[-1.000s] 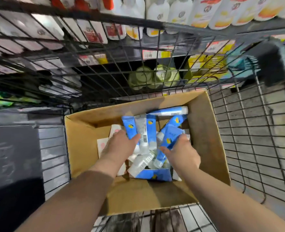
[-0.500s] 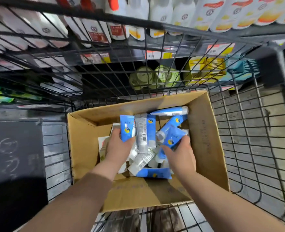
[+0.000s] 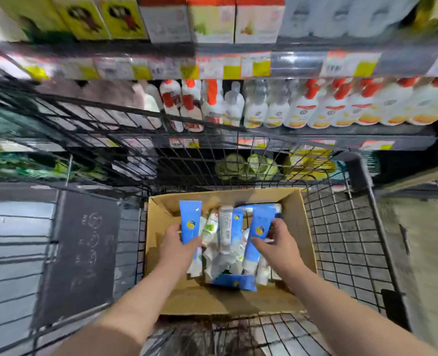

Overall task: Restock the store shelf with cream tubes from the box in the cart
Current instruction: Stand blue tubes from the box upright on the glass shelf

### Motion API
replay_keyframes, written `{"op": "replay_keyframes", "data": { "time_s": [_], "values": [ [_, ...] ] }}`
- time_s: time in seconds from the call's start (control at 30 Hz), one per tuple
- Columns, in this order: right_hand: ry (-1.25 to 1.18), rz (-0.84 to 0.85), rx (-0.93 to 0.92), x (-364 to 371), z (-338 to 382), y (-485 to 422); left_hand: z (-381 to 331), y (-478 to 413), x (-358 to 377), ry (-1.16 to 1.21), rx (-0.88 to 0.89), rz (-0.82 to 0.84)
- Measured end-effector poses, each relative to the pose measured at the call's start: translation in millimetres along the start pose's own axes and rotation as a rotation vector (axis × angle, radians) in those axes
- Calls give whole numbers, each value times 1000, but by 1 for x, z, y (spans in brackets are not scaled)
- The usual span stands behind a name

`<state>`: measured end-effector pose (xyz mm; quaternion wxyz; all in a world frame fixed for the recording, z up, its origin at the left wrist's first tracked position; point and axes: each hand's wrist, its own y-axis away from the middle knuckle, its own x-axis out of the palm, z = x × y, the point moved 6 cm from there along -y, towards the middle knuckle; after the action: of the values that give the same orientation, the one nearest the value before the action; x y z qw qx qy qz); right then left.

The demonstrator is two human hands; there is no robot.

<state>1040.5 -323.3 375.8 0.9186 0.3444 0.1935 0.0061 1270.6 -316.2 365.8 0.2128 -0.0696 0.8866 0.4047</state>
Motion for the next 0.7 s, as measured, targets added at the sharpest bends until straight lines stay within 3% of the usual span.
{"op": "replay_keyframes", "data": {
  "time_s": [0.23, 0.4, 0.7],
  "values": [
    [-18, 79, -141, -13, 69, 36, -47, 56, -38, -24, 109, -83],
    [-35, 137, -291, -22, 127, 64, -78, 107, -68, 159, 168, -152],
    [4, 225, -529, 0, 224, 119, -98, 179, -150, 274, 266, -338]
  ]
}}
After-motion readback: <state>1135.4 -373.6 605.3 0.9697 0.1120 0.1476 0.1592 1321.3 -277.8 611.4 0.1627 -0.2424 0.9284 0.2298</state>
